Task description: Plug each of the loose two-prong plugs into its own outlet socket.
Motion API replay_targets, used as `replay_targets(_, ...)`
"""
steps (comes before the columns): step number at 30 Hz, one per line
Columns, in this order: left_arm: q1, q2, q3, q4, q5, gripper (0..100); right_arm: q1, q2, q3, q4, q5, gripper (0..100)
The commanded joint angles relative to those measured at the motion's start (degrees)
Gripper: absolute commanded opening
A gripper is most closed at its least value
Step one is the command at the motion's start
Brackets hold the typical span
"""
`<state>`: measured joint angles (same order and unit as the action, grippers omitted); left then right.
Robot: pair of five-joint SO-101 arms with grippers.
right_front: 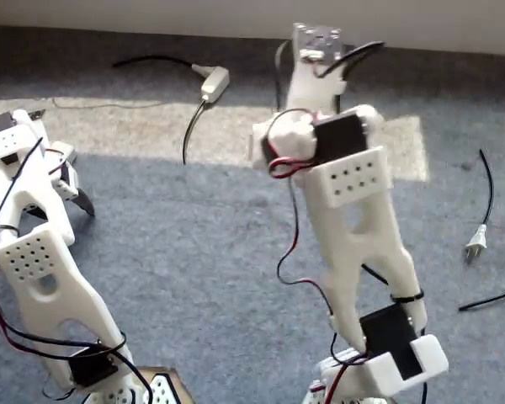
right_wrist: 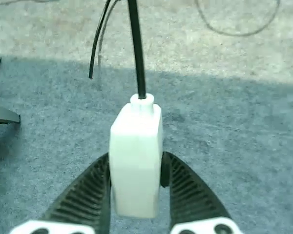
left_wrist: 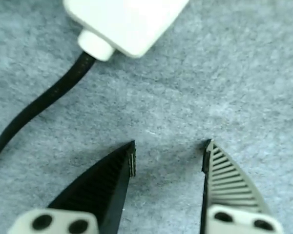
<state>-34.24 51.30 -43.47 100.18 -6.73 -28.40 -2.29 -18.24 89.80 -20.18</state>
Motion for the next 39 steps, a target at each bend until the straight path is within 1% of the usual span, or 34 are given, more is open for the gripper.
replay_targets(1,-5.76,-1.1,-1.54,-0.09,-4.84,23,-8.13,-2.68,10.07,-10.15,-2.37,1.2)
replay_targets(3,-9.19,-0.75,-4.09,-0.09,-7.3,23,-11.65,-2.77,18.59,-18.07,-2.37,1.2)
replay_targets(6,-14.73,-0.66,-8.48,-0.09,-8.79,23,-16.57,-2.77,30.9,-33.89,-2.37,1.2)
replay_targets(9,-18.68,-0.66,-12.62,-0.09,-10.46,23,-20.09,-2.86,40.75,-48.84,-2.37,1.2)
replay_targets(13,-21.41,-0.66,-14.37,-0.18,-14.15,23,-22.9,-2.77,50.07,-62.99,-2.37,1.2)
replay_targets(17,-22.11,-0.66,-14.46,-0.18,-16.18,23,-22.99,-2.59,57.36,-73.71,-2.81,1.3)
replay_targets(19,-22.02,-0.57,-14.46,-0.18,-16.7,23,-22.99,-2.68,59.74,-76.09,-2.81,1.3)
replay_targets(23,-21.58,-0.57,-14.29,-0.18,-16.79,23,-22.9,-2.68,62.55,-76.18,-2.81,3.3)
replay_targets(28,-21.14,-0.57,-14.2,-0.18,-16.79,23,-20.35,-2.95,64.75,-76.18,-2.9,17.8)
replay_targets(30,-21.14,-0.57,-14.2,-0.18,-16.79,23,-18.95,-3.12,64.84,-76.09,-2.9,21.7)
replay_targets(33,-20.97,-0.57,-14.2,-0.18,-16.79,23,-17.8,-3.12,64.84,-76.09,-2.55,22.8)
replay_targets(39,-20.79,-0.48,-14.11,-0.09,-16.79,23,-17.98,-3.3,64.22,-76.26,-2.46,22.9)
